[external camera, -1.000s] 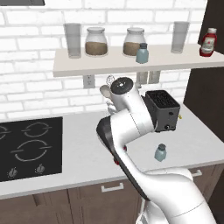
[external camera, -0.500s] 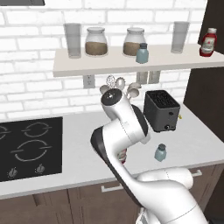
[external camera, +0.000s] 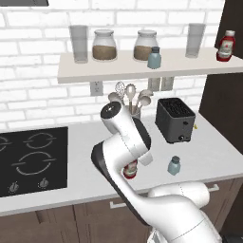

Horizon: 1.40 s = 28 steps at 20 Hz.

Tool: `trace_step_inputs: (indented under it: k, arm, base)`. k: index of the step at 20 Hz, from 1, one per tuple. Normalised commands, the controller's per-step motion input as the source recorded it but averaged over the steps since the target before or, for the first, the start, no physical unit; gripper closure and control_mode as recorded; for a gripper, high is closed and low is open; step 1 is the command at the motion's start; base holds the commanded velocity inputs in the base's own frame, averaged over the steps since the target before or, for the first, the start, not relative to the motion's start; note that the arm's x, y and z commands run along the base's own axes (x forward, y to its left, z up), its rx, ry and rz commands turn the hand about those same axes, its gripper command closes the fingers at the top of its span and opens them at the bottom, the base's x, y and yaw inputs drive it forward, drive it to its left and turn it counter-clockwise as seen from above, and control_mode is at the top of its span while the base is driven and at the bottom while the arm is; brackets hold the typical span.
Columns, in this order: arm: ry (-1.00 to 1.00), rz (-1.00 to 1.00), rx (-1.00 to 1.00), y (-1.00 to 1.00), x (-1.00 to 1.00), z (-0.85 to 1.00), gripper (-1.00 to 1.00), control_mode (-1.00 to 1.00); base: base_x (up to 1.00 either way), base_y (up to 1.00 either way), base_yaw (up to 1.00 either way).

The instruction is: Put the shaker and condiment bottle from the counter next to their counterparts in the cabinet.

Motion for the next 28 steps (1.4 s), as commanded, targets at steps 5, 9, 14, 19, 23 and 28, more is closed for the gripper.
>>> trace_step_inputs:
  k: [5, 9, 14, 19, 23, 28]
  arm:
    - [0.00, -0.14, 0.00, 0.13, 0.00, -0.15, -1.00, -1.00]
    - [0.00, -0.01, 0.00, 0.01, 0.00, -0.29, -1.00, -1.00]
    - [0.00, 0.03, 0.00, 0.00, 0.00, -0.38, -1.00, -1.00]
    - [0.00, 0.14, 0.00, 0.00, 0.02, -0.33, -1.00, -1.00]
    - [0.00, 0.14, 0.00, 0.00, 0.18, -0.17, -1.00, -1.00]
    - [0.01, 0.10, 0.00, 0.00, 0.40, -0.10, -1.00, -1.00]
  base:
    - [0.00, 0.00, 0.00]
    - [0.00, 0.00, 0.00]
    - [0.00, 0.00, 0.00]
    - [0.00, 0.00, 0.00]
    - [0.00, 0.00, 0.00]
    - [0.00, 0.00, 0.00]
